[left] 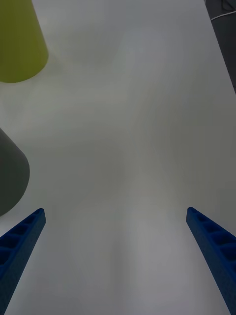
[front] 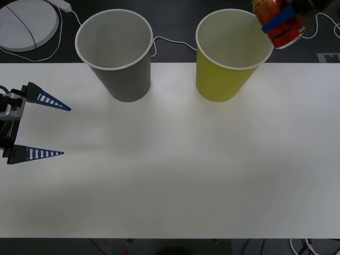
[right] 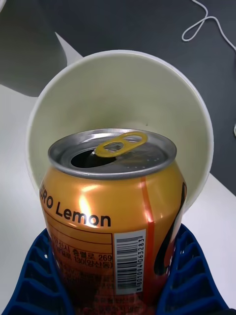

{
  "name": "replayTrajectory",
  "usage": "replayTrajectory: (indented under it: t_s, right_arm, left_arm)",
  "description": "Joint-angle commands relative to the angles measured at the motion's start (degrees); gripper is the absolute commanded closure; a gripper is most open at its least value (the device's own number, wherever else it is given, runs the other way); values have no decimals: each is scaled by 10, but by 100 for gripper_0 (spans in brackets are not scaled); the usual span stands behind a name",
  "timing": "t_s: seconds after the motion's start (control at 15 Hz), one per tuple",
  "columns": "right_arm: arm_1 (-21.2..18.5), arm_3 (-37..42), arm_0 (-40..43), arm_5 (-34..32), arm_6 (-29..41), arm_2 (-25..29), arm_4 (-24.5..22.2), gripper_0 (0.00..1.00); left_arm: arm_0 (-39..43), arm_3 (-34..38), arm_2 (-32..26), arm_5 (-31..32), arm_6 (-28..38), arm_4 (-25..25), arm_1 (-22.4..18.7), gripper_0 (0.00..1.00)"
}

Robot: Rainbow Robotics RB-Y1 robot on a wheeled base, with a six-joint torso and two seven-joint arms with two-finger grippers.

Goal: Put the can into the green bin and the plastic bottle into the gray bin

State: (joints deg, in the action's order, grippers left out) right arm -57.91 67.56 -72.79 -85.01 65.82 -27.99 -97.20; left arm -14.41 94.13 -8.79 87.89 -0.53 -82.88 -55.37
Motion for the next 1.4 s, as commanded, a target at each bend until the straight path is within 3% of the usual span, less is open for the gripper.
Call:
replayTrajectory:
  t_s: [0.07, 0.53, 0.6, 0.73, 0.8, 1.13, 1.4]
  right_arm:
    - [38, -38, -24, 0, -6, -2, -40, 100]
    - [76, -94, -67, 7, -14, -29, -55, 97]
    - [77, -94, -67, 7, -15, -30, -55, 82]
    - [78, -94, -67, 7, -21, -30, -55, 14]
    - [78, -94, -67, 7, -24, -29, -54, 0]
    - [63, -94, -67, 0, -46, -29, -25, 0]
    - [26, -132, -61, -36, -147, -8, 60, 0]
  left_arm:
    - [0, 0, 0, 0, 0, 0, 0, 0]
    - [0, 0, 0, 0, 0, 0, 0, 0]
    - [0, 0, 0, 0, 0, 0, 0, 0]
    - [0, 0, 0, 0, 0, 0, 0, 0]
    - [0, 0, 0, 0, 0, 0, 0, 0]
    - [0, 0, 0, 0, 0, 0, 0, 0]
    - [0, 0, 0, 0, 0, 0, 0, 0]
